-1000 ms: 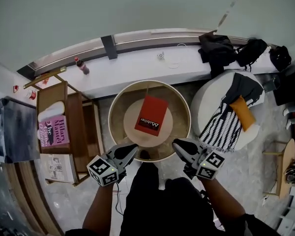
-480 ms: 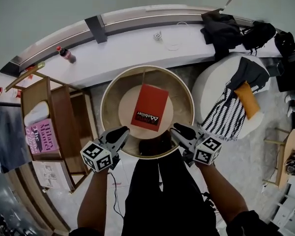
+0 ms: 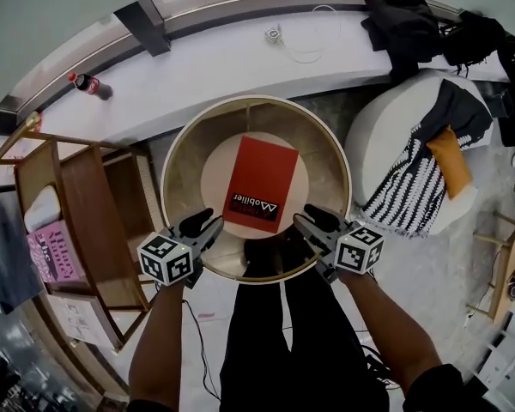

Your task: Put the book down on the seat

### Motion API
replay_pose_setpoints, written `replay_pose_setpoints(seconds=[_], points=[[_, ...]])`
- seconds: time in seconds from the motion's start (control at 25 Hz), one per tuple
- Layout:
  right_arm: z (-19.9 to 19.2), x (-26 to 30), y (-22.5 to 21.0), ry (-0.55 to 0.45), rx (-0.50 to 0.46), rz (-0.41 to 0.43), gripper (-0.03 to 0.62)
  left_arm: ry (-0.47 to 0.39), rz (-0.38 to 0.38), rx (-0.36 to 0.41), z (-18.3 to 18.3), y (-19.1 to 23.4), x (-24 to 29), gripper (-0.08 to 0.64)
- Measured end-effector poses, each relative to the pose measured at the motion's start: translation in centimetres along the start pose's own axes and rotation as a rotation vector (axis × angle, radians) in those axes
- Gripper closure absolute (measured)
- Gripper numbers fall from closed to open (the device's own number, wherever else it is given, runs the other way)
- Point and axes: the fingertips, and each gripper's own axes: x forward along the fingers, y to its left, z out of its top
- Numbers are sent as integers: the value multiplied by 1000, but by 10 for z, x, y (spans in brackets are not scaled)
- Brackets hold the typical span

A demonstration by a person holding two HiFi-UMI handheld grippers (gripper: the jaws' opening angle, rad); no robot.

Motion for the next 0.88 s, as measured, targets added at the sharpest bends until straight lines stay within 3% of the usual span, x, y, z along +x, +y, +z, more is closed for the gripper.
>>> replay_pose_setpoints(seconds=[0.28,0.6,0.88], points=[[-35,34,-42,63,62,-45,411,111,64,-43,-29,47,34,419],[-67,56,-73,91,149,-85,411,218,68,-56,-59,75,65,408],[-81,68,-80,103,174,-92,411,286,40,-66,-78,75,82,408]])
